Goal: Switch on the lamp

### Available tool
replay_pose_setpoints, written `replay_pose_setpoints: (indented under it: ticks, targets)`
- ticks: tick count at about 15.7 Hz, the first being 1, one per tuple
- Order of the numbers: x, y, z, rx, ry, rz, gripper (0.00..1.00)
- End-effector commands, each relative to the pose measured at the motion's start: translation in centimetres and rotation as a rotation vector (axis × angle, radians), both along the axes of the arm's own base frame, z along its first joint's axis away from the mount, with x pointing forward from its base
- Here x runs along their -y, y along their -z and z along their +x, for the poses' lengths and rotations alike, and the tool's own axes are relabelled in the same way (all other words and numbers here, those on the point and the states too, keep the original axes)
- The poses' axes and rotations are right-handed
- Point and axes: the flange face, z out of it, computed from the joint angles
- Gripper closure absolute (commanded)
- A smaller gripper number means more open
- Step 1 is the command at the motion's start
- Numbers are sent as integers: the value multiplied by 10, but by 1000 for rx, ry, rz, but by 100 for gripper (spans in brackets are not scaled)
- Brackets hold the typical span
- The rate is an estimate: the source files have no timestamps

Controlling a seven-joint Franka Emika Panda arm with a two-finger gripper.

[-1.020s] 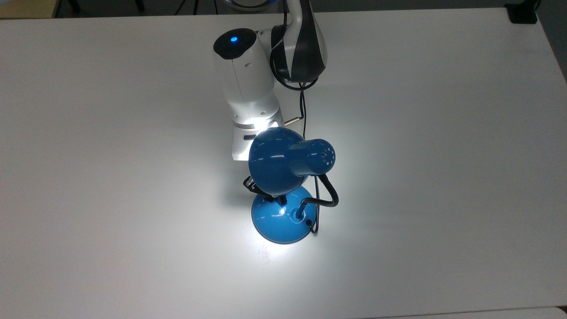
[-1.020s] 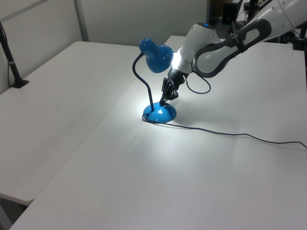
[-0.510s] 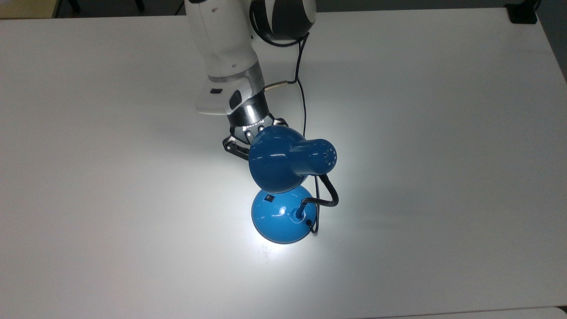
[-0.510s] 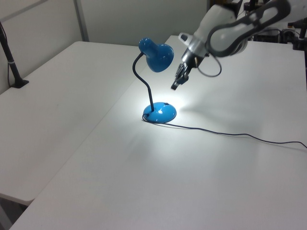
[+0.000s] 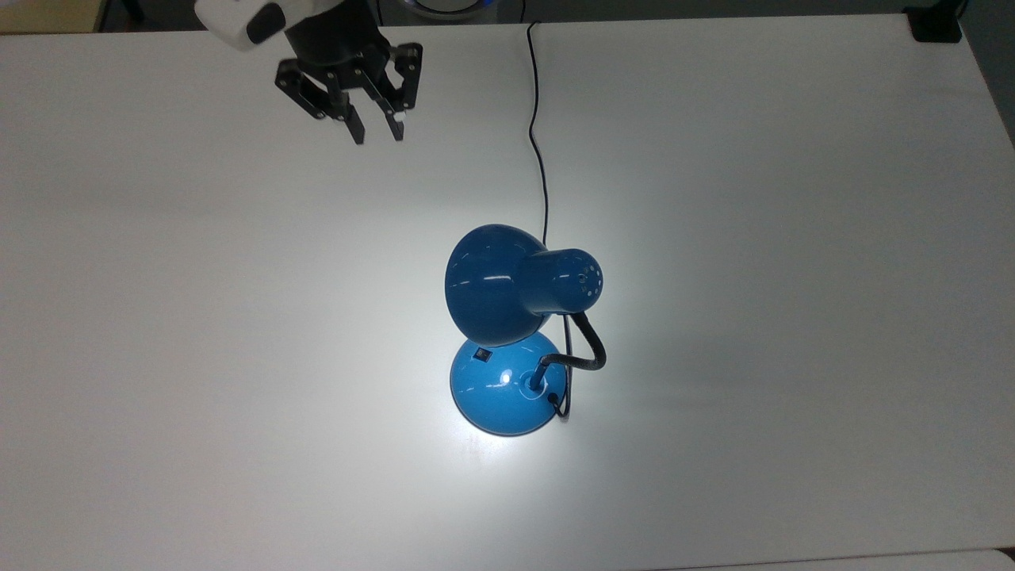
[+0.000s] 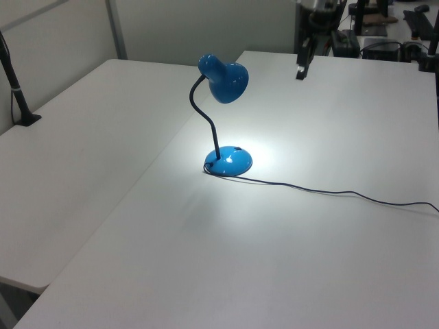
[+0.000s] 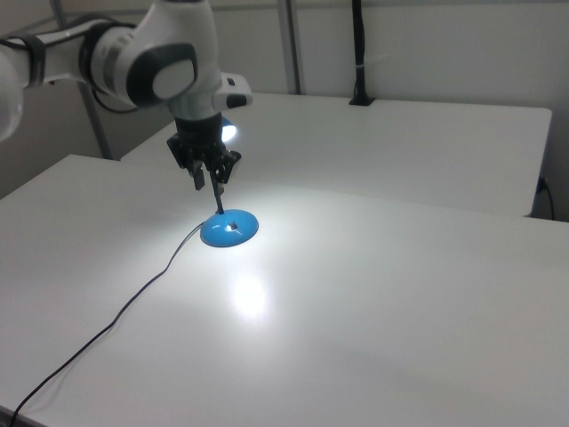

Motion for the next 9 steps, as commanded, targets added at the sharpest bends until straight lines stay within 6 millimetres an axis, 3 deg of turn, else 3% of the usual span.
replay_pose_setpoints:
  ticks: [1, 4, 9]
  targets:
    - [-12, -20, -11, -102, 88, -177, 0]
    - [-8, -23, -18, -142, 194, -224, 0]
    - [2, -28, -16, -135, 225, -215, 0]
